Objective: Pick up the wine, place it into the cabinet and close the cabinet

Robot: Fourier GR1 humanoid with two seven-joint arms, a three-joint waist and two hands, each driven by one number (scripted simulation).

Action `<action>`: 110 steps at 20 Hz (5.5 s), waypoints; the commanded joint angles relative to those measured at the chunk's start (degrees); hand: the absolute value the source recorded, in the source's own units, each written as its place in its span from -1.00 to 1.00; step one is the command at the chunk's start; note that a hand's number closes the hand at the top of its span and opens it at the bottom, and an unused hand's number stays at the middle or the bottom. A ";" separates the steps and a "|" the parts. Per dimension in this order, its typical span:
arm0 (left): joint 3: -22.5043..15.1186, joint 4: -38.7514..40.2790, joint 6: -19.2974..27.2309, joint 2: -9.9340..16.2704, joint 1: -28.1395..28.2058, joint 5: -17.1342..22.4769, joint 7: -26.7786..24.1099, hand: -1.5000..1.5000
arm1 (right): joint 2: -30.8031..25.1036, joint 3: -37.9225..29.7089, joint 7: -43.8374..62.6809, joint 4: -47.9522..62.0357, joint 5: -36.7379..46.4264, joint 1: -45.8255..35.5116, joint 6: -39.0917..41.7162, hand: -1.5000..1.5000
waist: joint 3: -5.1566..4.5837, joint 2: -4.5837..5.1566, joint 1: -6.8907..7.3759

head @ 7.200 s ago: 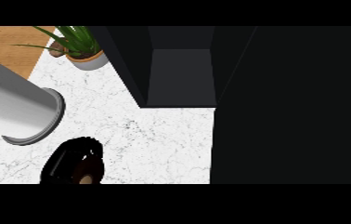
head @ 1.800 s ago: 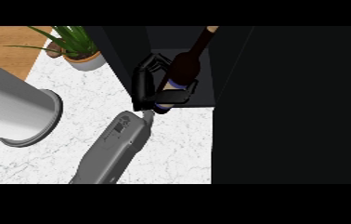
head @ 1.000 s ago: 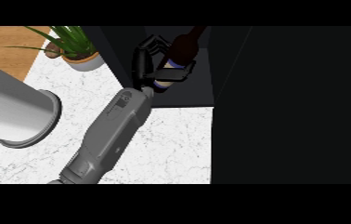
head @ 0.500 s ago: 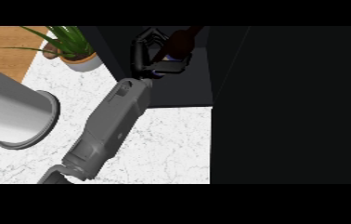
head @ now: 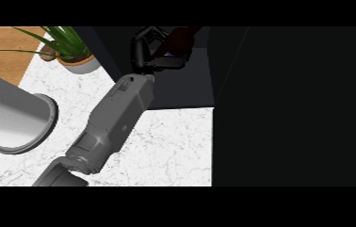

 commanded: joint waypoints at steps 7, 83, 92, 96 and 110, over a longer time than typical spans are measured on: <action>5.83 5.77 -4.80 0.88 -1.35 4.57 -2.77 1.00 | -0.80 -1.37 2.15 -5.34 -3.86 1.46 -0.33 -1.00 | -0.08 0.44 -0.37; -18.09 -8.59 -6.49 0.06 15.82 17.94 -8.14 -1.00 | -0.86 4.69 8.24 -6.31 0.57 -5.64 -6.78 -1.00 | -0.10 -0.77 0.97; -34.85 -34.71 13.65 0.06 26.76 20.61 -4.78 -1.00 | 0.20 4.69 -1.28 -3.72 2.83 2.28 -2.95 -1.00 | -0.02 -0.67 2.17; -39.21 -41.59 16.16 0.06 34.82 17.25 -6.37 -1.00 | -2.90 -0.35 6.52 -6.34 -1.48 -3.96 -6.58 -1.00 | -0.05 -0.70 2.52; -47.48 -73.46 27.85 7.86 53.85 5.68 1.51 -1.00 | -1.45 1.91 1.04 -7.05 0.20 3.29 -3.31 -1.00 | 0.00 -0.69 2.70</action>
